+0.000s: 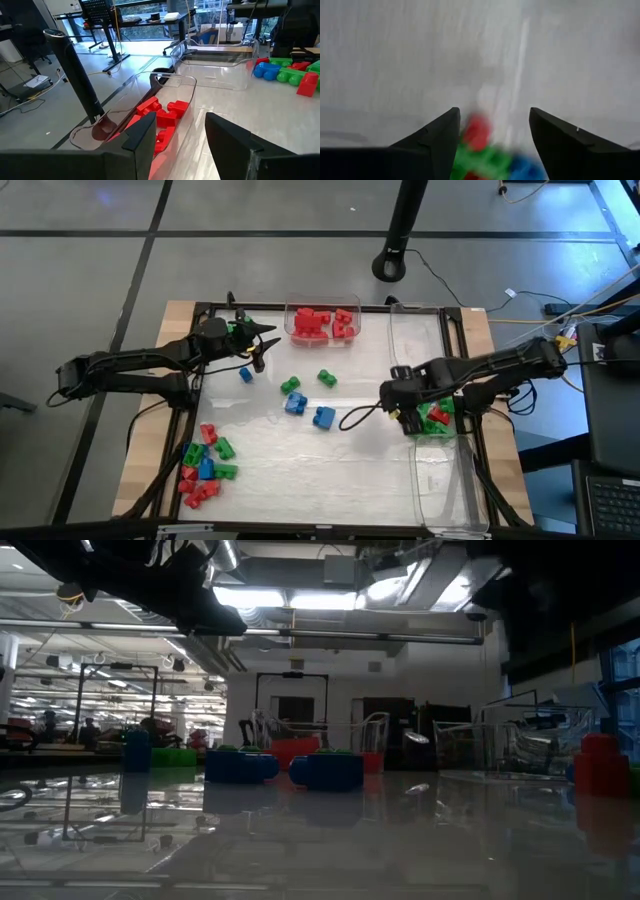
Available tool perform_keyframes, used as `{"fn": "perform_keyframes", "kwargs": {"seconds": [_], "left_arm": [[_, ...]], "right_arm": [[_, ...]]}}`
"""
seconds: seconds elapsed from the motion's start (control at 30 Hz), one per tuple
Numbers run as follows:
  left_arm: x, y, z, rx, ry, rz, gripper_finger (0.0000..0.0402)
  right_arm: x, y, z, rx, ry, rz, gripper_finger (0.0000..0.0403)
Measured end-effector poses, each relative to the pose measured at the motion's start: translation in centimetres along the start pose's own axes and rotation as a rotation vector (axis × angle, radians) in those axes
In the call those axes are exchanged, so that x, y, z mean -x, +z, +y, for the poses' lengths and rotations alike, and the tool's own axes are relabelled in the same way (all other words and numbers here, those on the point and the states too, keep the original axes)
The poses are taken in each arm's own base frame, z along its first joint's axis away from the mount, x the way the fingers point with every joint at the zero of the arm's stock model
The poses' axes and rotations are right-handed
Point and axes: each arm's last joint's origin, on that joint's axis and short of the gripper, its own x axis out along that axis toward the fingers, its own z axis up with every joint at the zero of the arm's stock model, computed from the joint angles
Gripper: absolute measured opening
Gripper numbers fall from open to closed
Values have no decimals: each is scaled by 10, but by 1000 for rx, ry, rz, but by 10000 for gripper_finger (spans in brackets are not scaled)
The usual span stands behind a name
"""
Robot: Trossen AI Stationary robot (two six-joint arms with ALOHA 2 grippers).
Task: Sort blocks
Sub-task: Put the red game piece into the top left transparent bin
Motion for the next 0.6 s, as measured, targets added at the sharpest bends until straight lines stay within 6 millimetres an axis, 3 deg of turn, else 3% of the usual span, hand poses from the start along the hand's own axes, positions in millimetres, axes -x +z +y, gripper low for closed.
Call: {"fn": "perform_keyframes", "kwargs": {"seconds": [0.33, 0.6], "left_arm": [[0, 0, 0, -12, 0, 0, 159], [0, 0, 0, -14, 0, 0, 159]], "right_arm": [[-47, -32, 0, -145, 37, 215, 239], [-69, -40, 0, -172, 50, 207, 239]]}}
